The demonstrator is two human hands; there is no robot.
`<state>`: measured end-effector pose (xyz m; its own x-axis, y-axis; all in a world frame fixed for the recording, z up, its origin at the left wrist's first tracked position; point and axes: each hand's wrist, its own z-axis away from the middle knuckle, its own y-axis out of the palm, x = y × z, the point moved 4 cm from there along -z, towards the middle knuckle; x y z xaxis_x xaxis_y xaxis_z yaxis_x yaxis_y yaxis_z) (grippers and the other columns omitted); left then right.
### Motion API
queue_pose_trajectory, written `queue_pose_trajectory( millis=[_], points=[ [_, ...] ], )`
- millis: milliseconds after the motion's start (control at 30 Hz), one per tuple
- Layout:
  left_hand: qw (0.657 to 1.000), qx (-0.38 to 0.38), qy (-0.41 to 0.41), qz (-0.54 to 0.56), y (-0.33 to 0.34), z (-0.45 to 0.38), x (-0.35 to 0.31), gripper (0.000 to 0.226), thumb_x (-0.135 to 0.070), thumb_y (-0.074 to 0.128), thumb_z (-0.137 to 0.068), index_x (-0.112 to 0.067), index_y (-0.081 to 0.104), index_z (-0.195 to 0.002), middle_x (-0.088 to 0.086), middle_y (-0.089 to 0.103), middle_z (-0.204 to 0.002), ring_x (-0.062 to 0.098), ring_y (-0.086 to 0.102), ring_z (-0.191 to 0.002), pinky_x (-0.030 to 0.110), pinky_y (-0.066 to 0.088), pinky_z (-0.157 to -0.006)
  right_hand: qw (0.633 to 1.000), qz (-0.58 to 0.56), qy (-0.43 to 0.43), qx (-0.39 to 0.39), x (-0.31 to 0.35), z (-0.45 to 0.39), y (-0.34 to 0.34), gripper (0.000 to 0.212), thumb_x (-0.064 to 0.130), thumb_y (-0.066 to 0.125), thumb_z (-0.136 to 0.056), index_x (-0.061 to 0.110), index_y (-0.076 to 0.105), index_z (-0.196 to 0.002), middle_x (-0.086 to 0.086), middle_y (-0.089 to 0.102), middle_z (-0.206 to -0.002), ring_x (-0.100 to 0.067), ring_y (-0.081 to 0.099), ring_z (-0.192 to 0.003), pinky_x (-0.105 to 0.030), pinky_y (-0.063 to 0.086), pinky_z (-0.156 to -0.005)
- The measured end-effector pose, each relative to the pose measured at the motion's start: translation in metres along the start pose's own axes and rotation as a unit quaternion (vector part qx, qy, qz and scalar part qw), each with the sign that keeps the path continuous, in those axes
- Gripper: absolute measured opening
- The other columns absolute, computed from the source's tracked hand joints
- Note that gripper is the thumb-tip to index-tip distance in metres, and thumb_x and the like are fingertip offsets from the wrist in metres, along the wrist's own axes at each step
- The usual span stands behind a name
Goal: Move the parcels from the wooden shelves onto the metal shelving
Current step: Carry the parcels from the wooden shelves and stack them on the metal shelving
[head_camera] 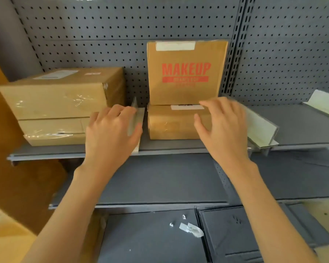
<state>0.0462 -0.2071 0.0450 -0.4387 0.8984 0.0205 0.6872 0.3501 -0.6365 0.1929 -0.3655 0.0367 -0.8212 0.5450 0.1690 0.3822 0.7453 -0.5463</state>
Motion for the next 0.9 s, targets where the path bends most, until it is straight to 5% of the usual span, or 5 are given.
queue_pose_trajectory(
  millis=[467,900],
  points=[
    [0.980,0.039,-0.176,-0.088,-0.127,0.152,0.130,0.034,-0.031,0.065,-0.086,-0.009,0.065,-0.113,0.015,0.068,-0.104,0.038,0.062,-0.094,0.048,0.048,-0.079,0.989,-0.114,-0.073,0.064,0.179,0.065,-0.010,0.032,0.027,0.056,-0.087,0.007,0.064,-0.111,-0.013,0.060,-0.110,-0.035,0.052,-0.102,-0.046,0.043,-0.086],
    [0.950,0.052,-0.278,-0.131,-0.275,0.316,0.361,0.033,-0.030,0.064,-0.088,-0.013,0.063,-0.117,0.008,0.066,-0.109,0.033,0.059,-0.101,0.044,0.045,-0.085,0.943,-0.285,-0.122,0.120,0.512,0.148,0.029,0.033,0.031,0.059,-0.089,0.011,0.064,-0.115,-0.010,0.059,-0.115,-0.028,0.052,-0.110,-0.035,0.036,-0.093]
  ],
)
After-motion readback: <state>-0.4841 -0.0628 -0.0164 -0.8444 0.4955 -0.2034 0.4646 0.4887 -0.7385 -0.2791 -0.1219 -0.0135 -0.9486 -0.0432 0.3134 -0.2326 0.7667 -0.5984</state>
